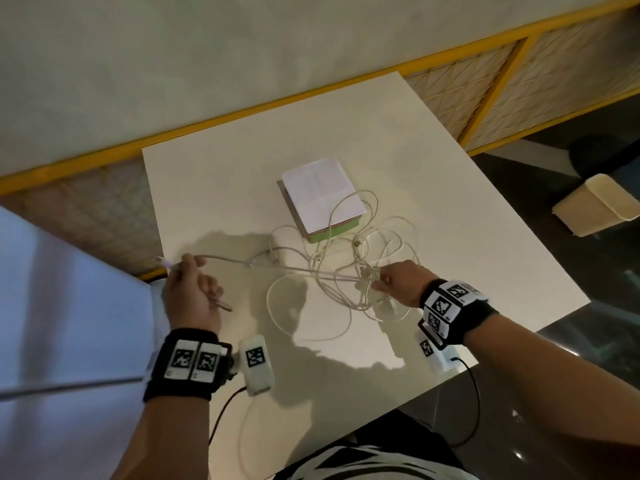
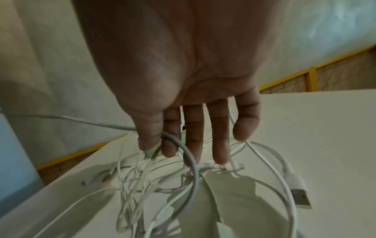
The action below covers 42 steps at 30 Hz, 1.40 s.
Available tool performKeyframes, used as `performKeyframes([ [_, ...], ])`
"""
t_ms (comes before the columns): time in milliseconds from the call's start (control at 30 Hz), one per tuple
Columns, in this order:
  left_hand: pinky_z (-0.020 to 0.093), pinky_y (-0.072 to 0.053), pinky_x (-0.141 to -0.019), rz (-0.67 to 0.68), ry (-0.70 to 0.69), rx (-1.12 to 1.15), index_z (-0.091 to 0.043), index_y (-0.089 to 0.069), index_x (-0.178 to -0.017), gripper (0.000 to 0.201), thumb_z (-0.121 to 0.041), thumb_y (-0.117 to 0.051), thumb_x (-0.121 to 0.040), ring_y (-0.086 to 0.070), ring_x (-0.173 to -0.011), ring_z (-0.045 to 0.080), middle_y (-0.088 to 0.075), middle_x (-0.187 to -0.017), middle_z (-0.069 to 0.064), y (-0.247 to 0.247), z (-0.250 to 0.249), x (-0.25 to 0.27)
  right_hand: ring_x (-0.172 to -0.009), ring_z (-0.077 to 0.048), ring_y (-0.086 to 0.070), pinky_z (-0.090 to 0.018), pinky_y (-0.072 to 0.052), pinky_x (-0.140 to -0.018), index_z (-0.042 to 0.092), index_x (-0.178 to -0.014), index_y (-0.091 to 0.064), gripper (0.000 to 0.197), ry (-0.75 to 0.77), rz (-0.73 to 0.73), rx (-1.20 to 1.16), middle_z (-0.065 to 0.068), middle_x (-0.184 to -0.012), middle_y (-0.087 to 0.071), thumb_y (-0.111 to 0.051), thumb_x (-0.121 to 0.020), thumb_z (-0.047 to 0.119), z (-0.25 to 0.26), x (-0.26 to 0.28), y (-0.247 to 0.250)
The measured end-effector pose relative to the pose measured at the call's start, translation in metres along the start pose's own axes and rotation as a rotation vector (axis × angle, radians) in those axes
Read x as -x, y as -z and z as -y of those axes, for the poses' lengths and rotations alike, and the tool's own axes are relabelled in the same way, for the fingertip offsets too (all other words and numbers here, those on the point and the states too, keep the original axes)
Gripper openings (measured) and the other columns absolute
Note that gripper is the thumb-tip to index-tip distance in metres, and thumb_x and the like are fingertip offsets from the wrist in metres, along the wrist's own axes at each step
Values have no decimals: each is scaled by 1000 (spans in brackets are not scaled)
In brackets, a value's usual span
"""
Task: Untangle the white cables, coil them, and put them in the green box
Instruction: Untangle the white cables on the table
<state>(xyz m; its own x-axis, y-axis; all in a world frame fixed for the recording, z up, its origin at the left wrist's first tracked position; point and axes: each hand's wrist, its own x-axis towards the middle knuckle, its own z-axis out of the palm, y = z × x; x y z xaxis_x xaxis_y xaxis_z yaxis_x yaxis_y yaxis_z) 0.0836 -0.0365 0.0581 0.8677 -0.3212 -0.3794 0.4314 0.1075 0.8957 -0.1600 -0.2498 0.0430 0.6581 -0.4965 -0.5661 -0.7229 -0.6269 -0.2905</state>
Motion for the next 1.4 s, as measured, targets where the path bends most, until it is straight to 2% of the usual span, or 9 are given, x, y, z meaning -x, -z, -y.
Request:
performKeyframes([
  [233, 20, -36, -37, -79, 271, -378, -8, -62, -99, 33, -39, -53, -92, -50, -41, 11, -55, -50, -3, -7, 26, -11, -66, -27, -56, -31, -41, -62, 19, -75, -51, 26, 58, -406, -376, -6, -64, -59, -48, -94, 37, 6, -2, 0],
  [300, 38, -53, -74, -151, 184, -610, -4, -50, -127, 56, -43, -58, -88, -64, -89, 29, -63, -106, 12, -15, 30, -2, -57, -10, -52, -24, -40, -60, 14, -77, -57, 23, 148, -532, -522, 2, -58, -53, -52, -93, 30, 20, 0, 4],
  [367, 38, -42, -94, -171, -27, -731, -7, -37, -139, 65, -37, -62, -86, -52, -115, 31, -46, -132, 16, -27, 22, 15, -56, 3, -52, -10, -36, -55, 13, -79, -59, 18, 191, -602, -622, 10, -57, -50, -54, -92, 24, 37, 1, 9],
  [500, 25, -43, -67, 91, -214, -753, -13, -52, -114, 40, -35, -67, -84, -55, -75, 17, -57, -84, -1, -48, 10, 43, -56, 6, -50, -7, -36, -56, 13, -86, -62, 16, 262, -595, -709, 14, -58, -50, -52, -93, 22, 70, 0, 15],
  [633, 21, -29, -45, 384, 52, -519, -13, -61, -74, 38, -48, -57, -88, -33, -39, 9, -41, -47, -8, -65, 7, 56, -69, -14, -50, -20, -38, -65, 9, -88, -56, 28, 401, -432, -612, -3, -75, -56, -36, -94, 26, 102, 4, 9],
  [900, 25, -28, -48, 286, -54, -472, -20, -67, -65, 30, -38, -58, -86, -35, -38, 8, -47, -38, -10, -53, 9, 33, -57, -12, -46, -28, -40, -59, 16, -79, -47, 17, 294, -298, -481, 6, -62, -49, -48, -94, 24, 109, 2, -26],
  [1000, 21, -26, -43, 252, -29, -383, -26, -69, -63, 30, -42, -57, -85, -37, -41, 9, -56, -59, -9, -40, 0, 18, -73, -30, -57, -40, -48, -70, 13, -83, -54, 21, 160, -261, -350, -11, -75, -62, -51, -91, 32, 89, -1, -38],
  [1200, 16, -25, -32, 265, -30, -202, -15, -58, -79, 29, -29, -43, -100, -31, -33, 3, -50, -70, -4, -29, -37, 9, -91, -30, -57, -36, -43, -78, 13, -94, -51, 24, -44, -180, -236, -14, -100, -64, -47, -94, 36, 68, 2, -47],
  [1400, 16, -24, -32, 229, 35, -264, -18, -65, -82, 28, -37, -49, -96, -34, -38, 6, -57, -76, -3, -14, -37, -3, -75, -22, -55, -26, -39, -68, 7, -85, -65, 19, 76, -506, -485, -10, -85, -67, -57, -90, 24, 83, 12, -25],
])
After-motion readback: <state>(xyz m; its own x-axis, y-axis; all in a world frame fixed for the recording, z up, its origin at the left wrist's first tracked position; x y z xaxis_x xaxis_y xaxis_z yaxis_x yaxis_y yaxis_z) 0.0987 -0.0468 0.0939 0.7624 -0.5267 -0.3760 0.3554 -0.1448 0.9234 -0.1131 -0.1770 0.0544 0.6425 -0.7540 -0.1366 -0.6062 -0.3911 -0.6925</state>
